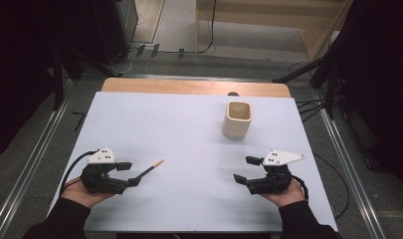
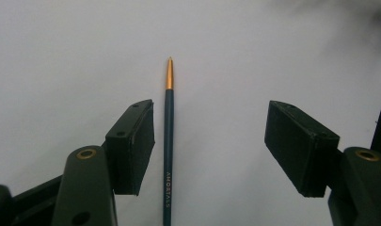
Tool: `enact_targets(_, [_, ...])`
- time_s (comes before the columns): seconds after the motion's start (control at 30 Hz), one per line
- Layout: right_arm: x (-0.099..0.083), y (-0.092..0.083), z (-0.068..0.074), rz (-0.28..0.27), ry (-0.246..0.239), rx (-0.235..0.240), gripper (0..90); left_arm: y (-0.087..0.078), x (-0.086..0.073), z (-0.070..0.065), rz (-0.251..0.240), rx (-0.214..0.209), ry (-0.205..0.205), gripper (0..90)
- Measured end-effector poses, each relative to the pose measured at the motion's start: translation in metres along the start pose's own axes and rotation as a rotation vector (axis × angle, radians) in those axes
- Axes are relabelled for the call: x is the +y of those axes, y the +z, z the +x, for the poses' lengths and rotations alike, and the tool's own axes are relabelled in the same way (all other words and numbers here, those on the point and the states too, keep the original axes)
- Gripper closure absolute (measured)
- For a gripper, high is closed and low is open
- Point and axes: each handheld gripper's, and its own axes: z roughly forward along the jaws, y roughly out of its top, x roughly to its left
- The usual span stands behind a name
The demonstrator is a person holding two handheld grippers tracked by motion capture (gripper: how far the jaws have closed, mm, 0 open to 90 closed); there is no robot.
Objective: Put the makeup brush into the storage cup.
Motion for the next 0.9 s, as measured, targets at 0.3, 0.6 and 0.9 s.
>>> enact_targets(0.3, [-0.0008,-0.0003,-0.0013,0.001,0.006,0.005,24.0,0.0010,0.0003,-0.0005,0.028,0.002,-0.001,33.4])
enact_targets(0.6, [-0.0014,-0.0015,-0.0010,0.000,0.007,0.007,24.3,0.0006,0.0002,-0.0006,0.026,0.011,-0.005,33.1])
enact_targets(0.9, [-0.0020,-0.0022,-0.0020,-0.004,0.003,0.012,24.3,0.0002,0.0000,0.0000,0.028,0.014,0.002,32.6])
